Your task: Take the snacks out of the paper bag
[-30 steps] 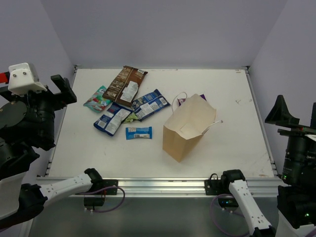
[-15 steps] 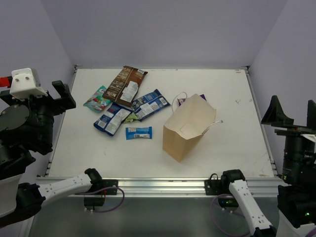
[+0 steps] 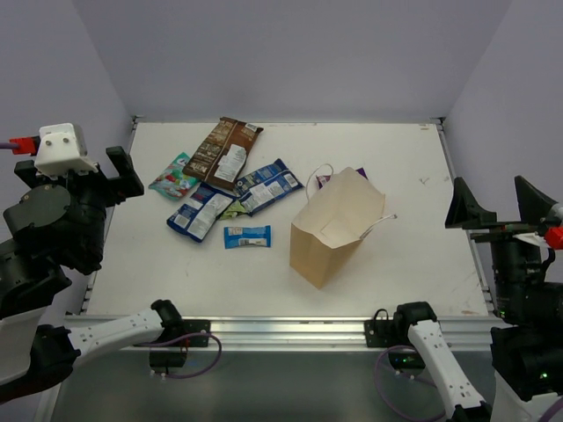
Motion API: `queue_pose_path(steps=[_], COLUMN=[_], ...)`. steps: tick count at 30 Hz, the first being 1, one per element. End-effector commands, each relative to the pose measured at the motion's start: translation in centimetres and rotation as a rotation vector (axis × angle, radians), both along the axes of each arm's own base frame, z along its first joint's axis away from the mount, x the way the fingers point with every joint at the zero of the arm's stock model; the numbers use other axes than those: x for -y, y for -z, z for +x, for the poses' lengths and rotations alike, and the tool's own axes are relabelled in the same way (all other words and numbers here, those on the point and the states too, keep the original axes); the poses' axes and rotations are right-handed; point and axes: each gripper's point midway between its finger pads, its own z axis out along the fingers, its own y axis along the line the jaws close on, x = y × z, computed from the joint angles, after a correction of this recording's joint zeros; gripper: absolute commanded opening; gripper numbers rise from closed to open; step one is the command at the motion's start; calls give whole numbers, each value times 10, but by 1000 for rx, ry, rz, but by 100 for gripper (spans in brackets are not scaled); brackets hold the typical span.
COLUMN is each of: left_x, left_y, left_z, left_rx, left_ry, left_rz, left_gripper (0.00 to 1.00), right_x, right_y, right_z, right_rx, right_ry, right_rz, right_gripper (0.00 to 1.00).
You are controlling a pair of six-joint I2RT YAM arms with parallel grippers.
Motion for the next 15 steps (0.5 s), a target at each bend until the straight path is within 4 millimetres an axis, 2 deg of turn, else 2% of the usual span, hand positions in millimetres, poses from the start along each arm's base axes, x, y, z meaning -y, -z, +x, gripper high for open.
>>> queue_pose_path(steps=[1,15], left_x=[6,9], left_y=[1,-2], left_z=[4,6], left_rx=[1,21], left_ry=[8,15], left_rz=[-9,-16], left_gripper=[100,100], right_x=[-5,-13], right_y=[-2,-15], right_z=[4,15], right_rx=[2,-11], right_ry=[-27,-63], right_rz=[6,4], right_gripper=[99,99])
